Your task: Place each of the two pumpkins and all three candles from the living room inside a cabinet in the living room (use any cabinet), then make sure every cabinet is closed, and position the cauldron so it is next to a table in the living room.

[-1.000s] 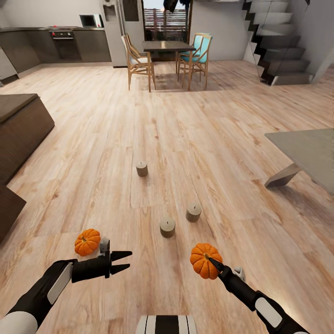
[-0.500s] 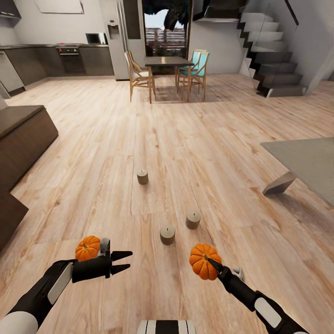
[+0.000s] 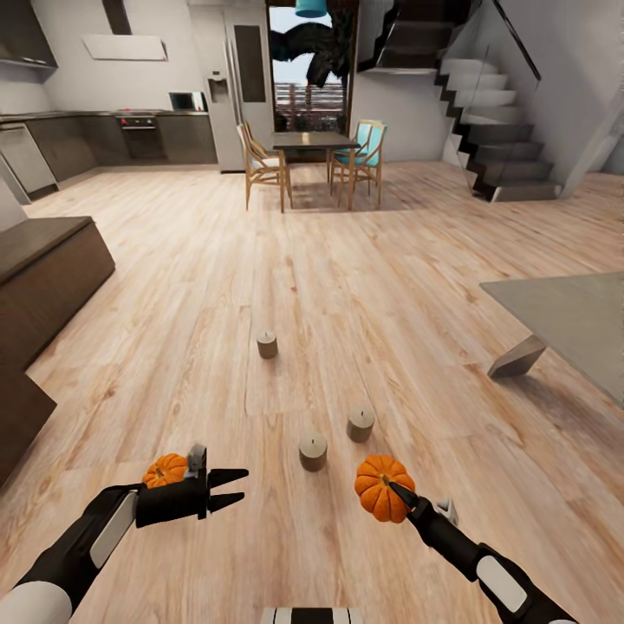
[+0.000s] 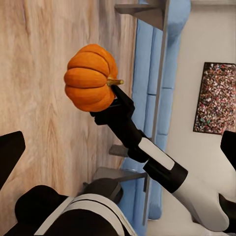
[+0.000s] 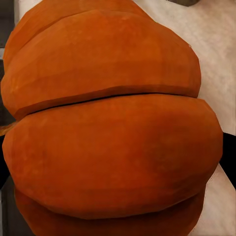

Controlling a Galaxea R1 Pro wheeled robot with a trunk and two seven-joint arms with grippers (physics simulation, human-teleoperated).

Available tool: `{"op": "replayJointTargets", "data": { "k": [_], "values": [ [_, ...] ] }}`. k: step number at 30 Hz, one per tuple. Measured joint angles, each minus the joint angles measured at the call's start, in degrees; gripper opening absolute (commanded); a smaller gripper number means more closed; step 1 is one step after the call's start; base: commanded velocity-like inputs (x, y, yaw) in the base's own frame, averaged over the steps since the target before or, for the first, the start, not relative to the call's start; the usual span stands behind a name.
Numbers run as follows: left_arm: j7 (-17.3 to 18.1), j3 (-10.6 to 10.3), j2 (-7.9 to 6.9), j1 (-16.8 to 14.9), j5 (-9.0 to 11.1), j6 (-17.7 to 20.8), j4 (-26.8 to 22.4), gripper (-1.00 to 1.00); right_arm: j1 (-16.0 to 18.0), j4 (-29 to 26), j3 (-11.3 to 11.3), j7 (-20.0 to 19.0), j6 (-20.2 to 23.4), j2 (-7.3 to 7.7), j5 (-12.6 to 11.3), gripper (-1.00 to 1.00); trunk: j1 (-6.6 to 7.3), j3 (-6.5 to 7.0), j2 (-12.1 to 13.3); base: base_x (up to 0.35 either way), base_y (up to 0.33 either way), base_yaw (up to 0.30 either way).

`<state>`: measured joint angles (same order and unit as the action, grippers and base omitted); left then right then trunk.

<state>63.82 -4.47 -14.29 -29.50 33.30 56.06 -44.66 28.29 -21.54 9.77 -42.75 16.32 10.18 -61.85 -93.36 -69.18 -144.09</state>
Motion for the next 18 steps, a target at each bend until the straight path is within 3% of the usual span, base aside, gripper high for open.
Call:
{"op": "replayJointTargets", "data": {
  "k": [18],
  "values": [
    [0.1,0.1,-0.08,0.0,0.0,0.0,0.0,1.0,0.0,0.0,-0.1,-0.1,-0.1,-0.03,0.0,-1.0,0.46,3.99,0.2,0.0,0.0,0.0]
  ]
}}
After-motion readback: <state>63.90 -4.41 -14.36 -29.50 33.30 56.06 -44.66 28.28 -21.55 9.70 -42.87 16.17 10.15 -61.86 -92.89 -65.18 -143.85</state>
